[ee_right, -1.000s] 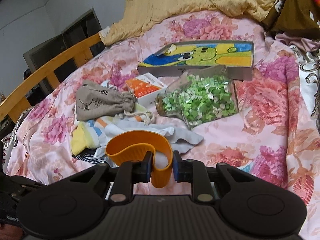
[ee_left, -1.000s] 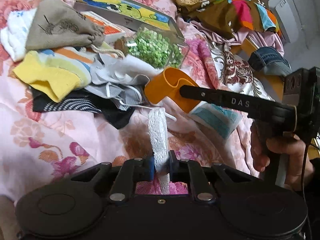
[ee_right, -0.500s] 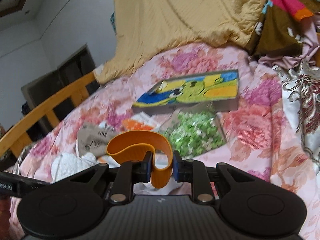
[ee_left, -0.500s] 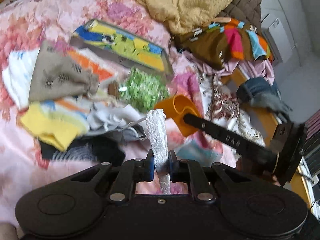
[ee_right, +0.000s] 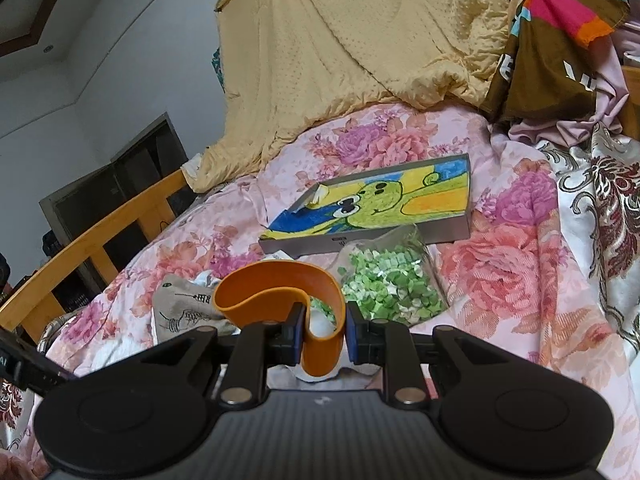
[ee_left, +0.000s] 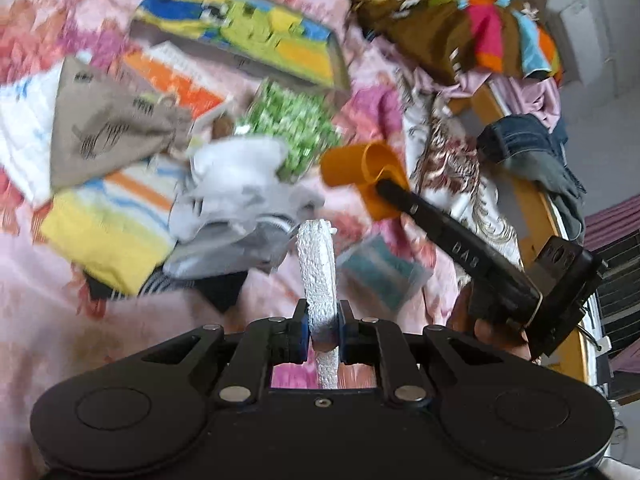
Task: Organize soft objects
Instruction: 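Lift and carry the band and strip with both tools toward the cartoon tray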
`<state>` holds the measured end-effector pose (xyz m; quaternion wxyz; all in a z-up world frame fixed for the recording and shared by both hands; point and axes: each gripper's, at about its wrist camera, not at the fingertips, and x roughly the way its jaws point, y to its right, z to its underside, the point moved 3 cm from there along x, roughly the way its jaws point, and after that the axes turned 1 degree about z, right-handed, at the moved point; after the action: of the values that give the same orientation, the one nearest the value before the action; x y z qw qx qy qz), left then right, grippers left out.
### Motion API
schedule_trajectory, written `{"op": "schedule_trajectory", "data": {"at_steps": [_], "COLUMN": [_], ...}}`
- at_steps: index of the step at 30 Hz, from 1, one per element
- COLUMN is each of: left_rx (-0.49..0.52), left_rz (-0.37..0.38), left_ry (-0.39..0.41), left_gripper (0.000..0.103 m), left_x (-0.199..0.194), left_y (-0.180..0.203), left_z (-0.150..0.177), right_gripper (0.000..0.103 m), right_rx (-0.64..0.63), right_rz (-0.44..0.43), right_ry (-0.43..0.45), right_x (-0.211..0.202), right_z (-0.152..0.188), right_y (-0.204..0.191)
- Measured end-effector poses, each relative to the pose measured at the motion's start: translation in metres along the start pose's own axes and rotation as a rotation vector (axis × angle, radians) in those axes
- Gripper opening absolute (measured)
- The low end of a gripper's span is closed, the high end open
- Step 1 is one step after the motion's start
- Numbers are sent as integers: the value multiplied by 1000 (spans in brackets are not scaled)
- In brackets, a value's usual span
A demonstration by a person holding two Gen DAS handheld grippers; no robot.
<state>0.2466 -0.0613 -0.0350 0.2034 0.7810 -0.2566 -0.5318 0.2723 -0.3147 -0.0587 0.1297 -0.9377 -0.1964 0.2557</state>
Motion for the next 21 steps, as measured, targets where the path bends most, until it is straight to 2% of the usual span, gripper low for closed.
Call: {"op": "schedule_trajectory", "data": {"at_steps": [10,15,21], "left_rx": [-37,-77,-126], "left_rz": [-29,25,173], "left_ry": [-135,-193,-241], "left_gripper": [14,14,14], "left_x": [-32,-33,-15], "left_y": [4,5,14], "left_z": [-7,-4,5], "right_gripper": [23,23,23], "right_rx": [-6,-11,-12], "right_rz": [-15,-20,-25], "right_ry": [1,4,7], "right_x": [0,0,0], "right_z": [-1,-1,-1], "right_y": [-2,-4,-5]}}
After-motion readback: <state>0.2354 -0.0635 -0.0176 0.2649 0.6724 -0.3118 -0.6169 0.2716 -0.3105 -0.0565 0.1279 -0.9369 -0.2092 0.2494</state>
